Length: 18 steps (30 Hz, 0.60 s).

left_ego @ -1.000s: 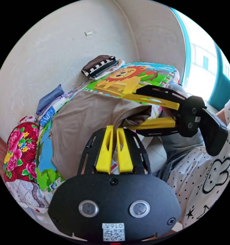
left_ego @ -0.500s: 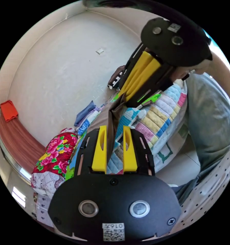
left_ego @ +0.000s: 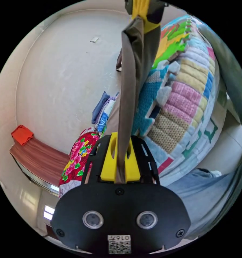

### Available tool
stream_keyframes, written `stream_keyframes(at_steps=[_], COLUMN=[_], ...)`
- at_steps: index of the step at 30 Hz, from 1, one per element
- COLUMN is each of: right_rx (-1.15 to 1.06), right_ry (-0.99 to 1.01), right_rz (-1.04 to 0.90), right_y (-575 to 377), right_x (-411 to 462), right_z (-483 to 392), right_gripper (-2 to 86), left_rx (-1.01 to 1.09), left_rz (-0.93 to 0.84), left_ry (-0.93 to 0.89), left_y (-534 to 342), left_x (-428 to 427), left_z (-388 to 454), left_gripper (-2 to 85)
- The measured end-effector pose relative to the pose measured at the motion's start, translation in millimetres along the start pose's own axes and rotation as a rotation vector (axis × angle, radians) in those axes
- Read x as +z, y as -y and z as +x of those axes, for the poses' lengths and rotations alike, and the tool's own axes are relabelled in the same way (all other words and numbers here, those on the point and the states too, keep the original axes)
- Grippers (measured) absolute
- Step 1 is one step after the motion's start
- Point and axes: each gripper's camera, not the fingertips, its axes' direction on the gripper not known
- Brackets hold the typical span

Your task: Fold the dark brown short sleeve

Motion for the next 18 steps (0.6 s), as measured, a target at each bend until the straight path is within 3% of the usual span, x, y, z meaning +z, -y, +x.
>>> stream_keyframes(at_steps=[8,13,18], right_rx=[-0.019,-0.016,0.009], right_ry=[0.116,0.148,0.126], right_rz=[-0.023,-0.048,-0.062], right_y=[-21,-35,-50], right_x=[8,12,9], right_z=[58,96,142], right_gripper=[-0.1,-0.2,-0.2], left_rx=[0.148,0.126,0.075], left_rz=[-0.022,0.009,0.07], left_ry=[-0.024,-0.159,-0.413], left_y=[-25,-29,-22], left_x=[30,41,51], left_z=[-18,-54,-105], left_gripper=[-0.7,-0.9,-0.9])
